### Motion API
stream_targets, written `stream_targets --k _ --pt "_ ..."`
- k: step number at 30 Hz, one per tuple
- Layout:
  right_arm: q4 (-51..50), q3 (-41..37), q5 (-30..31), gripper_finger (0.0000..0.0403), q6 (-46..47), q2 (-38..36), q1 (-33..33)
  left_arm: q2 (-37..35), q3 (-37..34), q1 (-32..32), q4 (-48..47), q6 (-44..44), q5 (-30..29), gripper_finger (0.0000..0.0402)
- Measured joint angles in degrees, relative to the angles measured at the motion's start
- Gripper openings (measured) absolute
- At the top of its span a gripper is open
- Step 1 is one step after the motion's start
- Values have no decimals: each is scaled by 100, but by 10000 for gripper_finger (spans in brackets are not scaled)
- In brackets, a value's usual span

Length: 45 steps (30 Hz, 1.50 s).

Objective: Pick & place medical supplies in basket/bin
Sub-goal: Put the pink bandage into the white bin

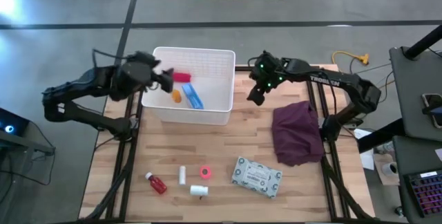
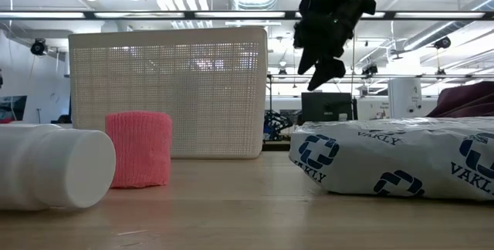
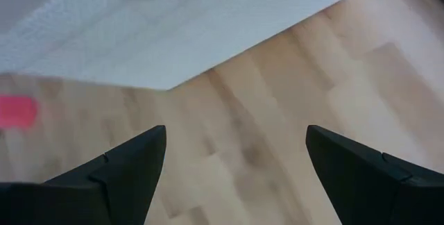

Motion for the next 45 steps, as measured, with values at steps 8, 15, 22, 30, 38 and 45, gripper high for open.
stream_targets --k 8,15,22,30,38,45 --pt "-311 7 -168 336 -509 7 220 59 -613 387 270 -90 3028 281" --pt "-1097 -36 -177 334 -704 -128 1198 66 -1021 -839 372 -1211 3162 281" --pt "-619 -284 156 334 -180 -131 2473 254 -1217 -2432 372 -2174 3076 281" --pt "1082 -586 839 334 575 -90 3638 1123 -1436 -3843 383 -2249 2963 281" --pt "1279 -494 1947 334 2063 -59 4126 2088 -2130 -4088 1827 -1660 2945 281" --pt "1091 -225 1980 334 2632 -96 4268 2257 -2950 -4086 3401 -1143 2778 281"
